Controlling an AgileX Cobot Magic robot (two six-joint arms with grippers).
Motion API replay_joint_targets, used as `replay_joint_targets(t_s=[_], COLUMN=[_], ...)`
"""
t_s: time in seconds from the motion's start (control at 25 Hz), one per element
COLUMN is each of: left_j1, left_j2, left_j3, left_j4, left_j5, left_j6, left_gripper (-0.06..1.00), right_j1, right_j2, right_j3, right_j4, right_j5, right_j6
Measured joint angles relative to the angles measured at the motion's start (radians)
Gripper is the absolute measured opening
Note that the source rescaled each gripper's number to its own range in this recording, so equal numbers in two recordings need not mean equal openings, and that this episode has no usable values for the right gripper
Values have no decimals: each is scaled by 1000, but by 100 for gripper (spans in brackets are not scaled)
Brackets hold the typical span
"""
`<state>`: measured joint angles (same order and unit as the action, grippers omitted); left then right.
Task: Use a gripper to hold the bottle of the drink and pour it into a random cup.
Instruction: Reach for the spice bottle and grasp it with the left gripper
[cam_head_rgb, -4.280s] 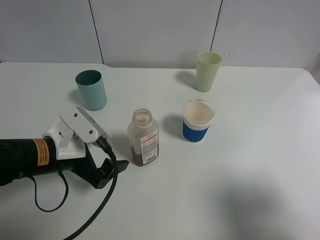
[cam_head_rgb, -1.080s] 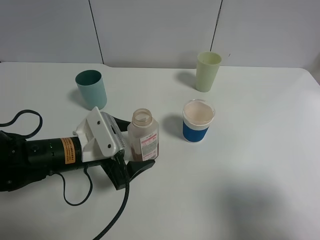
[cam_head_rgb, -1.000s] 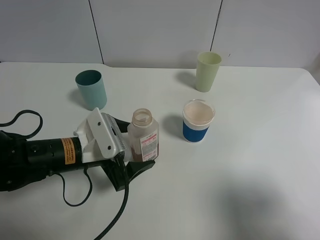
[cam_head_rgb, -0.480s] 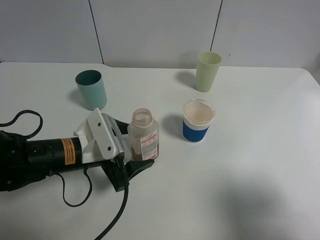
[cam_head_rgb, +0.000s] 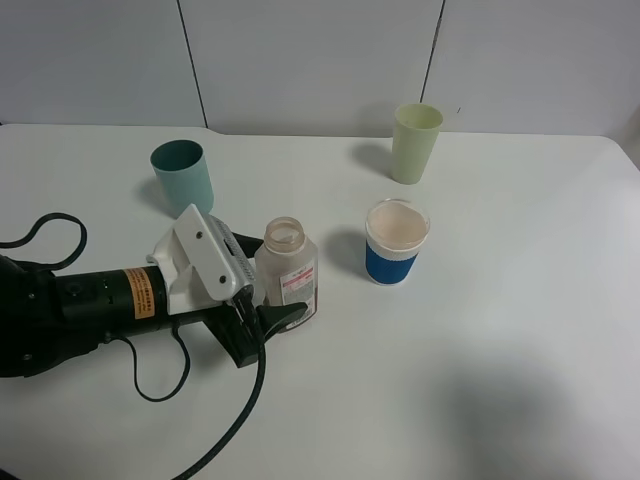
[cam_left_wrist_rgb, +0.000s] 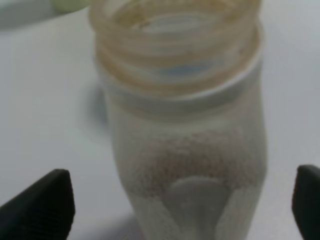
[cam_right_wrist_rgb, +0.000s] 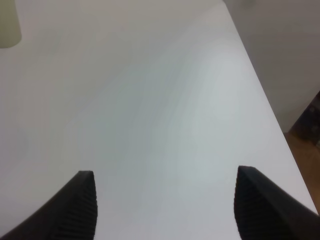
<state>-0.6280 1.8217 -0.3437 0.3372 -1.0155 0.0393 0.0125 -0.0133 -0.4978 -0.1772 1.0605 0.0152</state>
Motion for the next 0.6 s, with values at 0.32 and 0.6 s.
replay_joint_targets(t_s=[0.32, 0.6], left_j1=[0, 0], left_j2=[0, 0], left_j3=[-13, -28], left_j4=[-11, -2], left_j5=[-10, -32], left_j6=[45, 64], left_gripper=[77, 77], right_j1=[0, 0], right_j2=[0, 0], right_j3=[0, 0], right_j4=[0, 0], right_j5=[0, 0], right_j6=[0, 0])
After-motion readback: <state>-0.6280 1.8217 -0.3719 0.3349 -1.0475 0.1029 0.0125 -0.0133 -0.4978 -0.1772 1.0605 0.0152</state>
